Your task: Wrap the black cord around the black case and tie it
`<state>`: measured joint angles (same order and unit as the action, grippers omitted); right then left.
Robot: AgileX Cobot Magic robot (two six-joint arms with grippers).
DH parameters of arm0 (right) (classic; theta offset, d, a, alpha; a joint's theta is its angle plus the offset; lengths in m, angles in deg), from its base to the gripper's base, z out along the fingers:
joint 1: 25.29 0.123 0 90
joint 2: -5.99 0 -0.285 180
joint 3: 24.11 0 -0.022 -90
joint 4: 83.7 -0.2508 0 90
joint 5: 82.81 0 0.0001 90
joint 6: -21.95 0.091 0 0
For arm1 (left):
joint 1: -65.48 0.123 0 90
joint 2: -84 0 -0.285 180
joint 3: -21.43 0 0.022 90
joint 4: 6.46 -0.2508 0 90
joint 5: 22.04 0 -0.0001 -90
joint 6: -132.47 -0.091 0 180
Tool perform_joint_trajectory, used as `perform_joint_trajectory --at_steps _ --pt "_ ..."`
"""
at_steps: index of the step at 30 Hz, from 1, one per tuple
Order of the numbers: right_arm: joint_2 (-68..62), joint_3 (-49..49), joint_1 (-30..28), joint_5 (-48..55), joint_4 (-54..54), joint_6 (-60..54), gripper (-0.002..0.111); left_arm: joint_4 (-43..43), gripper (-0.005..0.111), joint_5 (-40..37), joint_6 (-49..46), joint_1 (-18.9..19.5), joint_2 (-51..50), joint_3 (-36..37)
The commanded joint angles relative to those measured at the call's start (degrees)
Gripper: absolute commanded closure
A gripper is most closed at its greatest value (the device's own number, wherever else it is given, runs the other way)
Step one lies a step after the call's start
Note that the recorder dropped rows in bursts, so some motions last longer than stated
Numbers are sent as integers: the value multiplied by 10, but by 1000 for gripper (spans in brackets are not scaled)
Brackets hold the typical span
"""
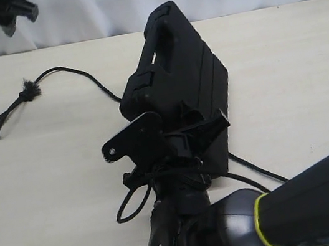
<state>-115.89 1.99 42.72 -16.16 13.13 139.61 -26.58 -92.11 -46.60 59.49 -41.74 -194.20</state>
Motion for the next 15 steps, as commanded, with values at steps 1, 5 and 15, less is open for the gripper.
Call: perform_joint_trajectory --at_steps 1,5,15 --pt "11 14 -9 -44 -8 33 104 -1 52 1 -33 34 3 72" --pt "13 14 -9 -54 -8 33 104 24 52 2 -148 34 3 133" --pt "16 14 -9 -57 -9 30 104 61 52 120 -208 34 3 176"
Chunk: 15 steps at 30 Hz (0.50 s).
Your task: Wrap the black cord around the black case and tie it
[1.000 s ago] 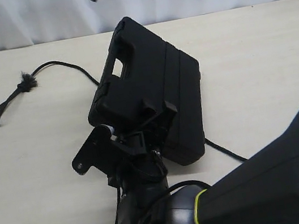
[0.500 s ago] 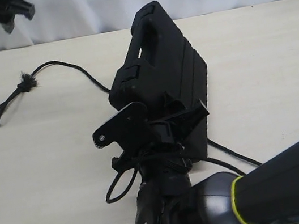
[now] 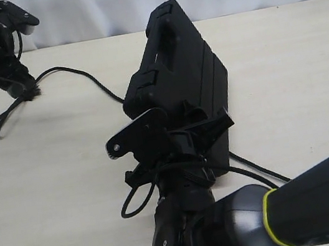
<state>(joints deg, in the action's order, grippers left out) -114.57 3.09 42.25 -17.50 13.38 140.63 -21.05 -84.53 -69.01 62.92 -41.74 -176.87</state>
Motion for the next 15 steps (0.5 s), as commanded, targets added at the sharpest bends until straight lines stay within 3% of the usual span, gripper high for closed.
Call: perform_joint_trajectory --at_steps 1,15 --pt "3 3 -4 -45 -11 19 104 6 52 53 28 -1 1 2" --pt "3 3 -4 -87 -7 23 104 -20 52 117 86 -1 -77 2"
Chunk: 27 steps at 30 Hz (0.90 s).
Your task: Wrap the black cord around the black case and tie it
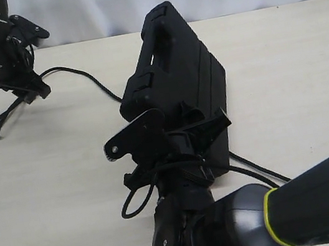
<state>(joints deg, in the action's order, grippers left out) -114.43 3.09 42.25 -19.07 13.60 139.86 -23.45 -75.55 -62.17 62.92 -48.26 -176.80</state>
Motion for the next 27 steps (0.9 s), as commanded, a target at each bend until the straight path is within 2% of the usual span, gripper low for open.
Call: perform_joint_trajectory --at_steps 1,3,5,7,9,11,13,16,18,21,27 --pt "1 3 -4 -71 -9 30 104 15 52 32 16 -2 -13 2" --pt "1 1 -4 -68 -9 30 104 54 52 35 -29 -9 -13 2" --pt "1 0 -4 -67 -9 30 104 95 52 28 -138 -24 -13 2" --pt "1 1 -4 -65 -9 30 104 113 52 29 -196 -46 -13 1" --pt "1 1 -4 -62 -9 30 104 116 52 47 -223 -65 -13 1" --pt "2 1 -4 -62 -9 28 104 117 52 72 -312 -103 -13 1" --pt "6 1 -4 -66 -9 27 104 119 52 84 -366 -121 -17 1" --pt "15 2 -8 -76 -7 27 104 117 52 118 -456 -128 -20 1" --pt "27 3 -37 -127 -5 27 104 117 52 164 -466 -127 -20 1" --pt "28 3 -63 -163 -5 28 104 117 52 190 -471 -127 -25 1" --pt "28 16 -71 -147 -8 29 104 102 52 248 -474 -127 -76 1"
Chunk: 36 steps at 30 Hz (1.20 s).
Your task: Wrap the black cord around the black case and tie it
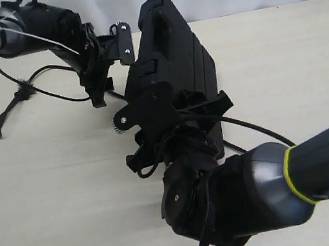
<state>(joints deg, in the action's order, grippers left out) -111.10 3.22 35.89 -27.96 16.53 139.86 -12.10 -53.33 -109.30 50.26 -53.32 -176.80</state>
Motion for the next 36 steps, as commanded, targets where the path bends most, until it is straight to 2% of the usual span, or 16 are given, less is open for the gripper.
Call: perform_joint_trajectory --at_steps 1,7,10,14,18,19,21,24,27,28,29,30,31,33,35,36 --pt "-5 18 -11 -53 -38 29 104 -16 52 29 -3 0 -31 1" --pt "-5 27 -65 -89 -31 30 104 -23 52 31 8 6 -46 1" --pt "-5 27 -109 -123 -8 30 104 -21 52 15 36 6 -48 1" --pt "-5 27 -131 -130 -8 30 104 -21 53 13 62 6 -48 1" --pt "-5 27 -134 -131 -3 30 104 -22 81 -12 66 6 -48 1" --pt "-5 27 -139 -133 -3 30 104 -22 94 -39 66 6 -48 1" --pt "-5 27 -153 -147 -3 29 104 -22 105 -86 66 6 -48 1" --pt "-5 27 -172 -170 -3 29 104 -32 107 -107 77 6 -39 1" --pt "-5 27 -174 -175 -3 27 104 -17 107 -20 135 14 -19 0" --pt "-5 27 -174 -175 -3 27 104 -5 107 37 211 26 -15 -10" --pt "-5 27 -174 -175 -3 27 104 -5 107 41 310 42 -23 -42" --pt "-5 27 -174 -180 -3 27 104 16 107 -12 335 57 -41 -88" --pt "-5 27 -174 -200 -3 27 104 75 107 -124 332 75 -82 -195" --pt "-5 27 -174 -210 -3 28 104 166 107 -228 332 92 -171 -358" --pt "-5 27 -174 -210 -3 28 104 169 107 -233 360 92 -225 -439" --pt "-5 27 -174 -210 -3 28 104 148 107 -240 375 92 -245 -448"
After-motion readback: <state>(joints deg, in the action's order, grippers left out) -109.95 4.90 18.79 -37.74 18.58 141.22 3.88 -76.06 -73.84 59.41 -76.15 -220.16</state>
